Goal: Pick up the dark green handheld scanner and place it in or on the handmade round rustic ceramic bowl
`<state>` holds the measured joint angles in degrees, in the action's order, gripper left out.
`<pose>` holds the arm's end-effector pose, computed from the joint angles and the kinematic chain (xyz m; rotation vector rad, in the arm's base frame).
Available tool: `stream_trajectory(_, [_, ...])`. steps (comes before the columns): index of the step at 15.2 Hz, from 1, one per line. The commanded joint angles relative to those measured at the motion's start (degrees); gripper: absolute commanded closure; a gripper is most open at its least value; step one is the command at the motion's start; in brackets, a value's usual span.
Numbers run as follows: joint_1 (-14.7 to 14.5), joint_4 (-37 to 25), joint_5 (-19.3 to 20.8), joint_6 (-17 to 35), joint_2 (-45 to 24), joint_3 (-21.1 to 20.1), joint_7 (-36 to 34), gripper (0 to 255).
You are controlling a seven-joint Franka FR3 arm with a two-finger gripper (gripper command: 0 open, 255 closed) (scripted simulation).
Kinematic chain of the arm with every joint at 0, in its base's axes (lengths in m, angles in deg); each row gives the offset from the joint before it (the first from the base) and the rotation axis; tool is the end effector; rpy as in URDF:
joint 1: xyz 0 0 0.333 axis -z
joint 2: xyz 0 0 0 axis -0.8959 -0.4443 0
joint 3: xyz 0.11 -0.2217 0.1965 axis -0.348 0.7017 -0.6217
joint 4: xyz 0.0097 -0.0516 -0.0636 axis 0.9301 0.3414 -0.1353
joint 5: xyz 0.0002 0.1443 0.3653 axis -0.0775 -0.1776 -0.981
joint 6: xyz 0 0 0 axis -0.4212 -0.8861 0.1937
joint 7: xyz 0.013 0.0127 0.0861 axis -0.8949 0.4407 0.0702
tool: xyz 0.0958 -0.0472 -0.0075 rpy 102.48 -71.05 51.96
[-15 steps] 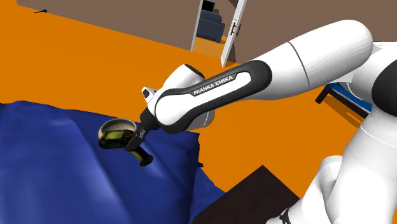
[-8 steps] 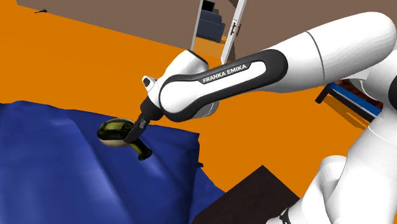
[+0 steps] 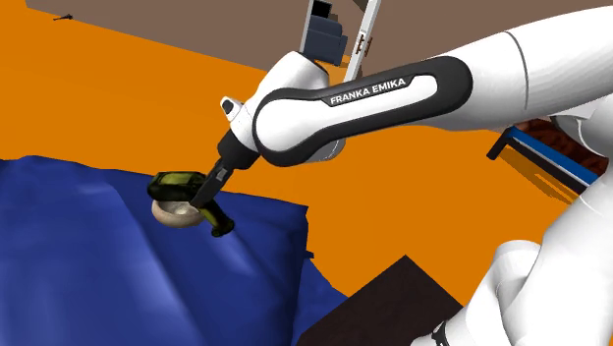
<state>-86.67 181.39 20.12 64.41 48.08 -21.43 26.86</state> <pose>0.4873 0.3228 0.4240 -2.5235 -1.1878 -0.5905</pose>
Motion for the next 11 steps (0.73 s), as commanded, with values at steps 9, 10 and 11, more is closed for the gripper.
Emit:
stream_trajectory(9, [0.31,-3.81,2.49,-6.60,3.02,0.48,-3.09,255])
stream_trajectory(10, [0.79,-5.90,2.62,-7.54,1.62,0.95,-2.41,255])
stream_trajectory(11, [1.26,-8.07,2.77,-8.51,0.19,1.40,-1.78,255])
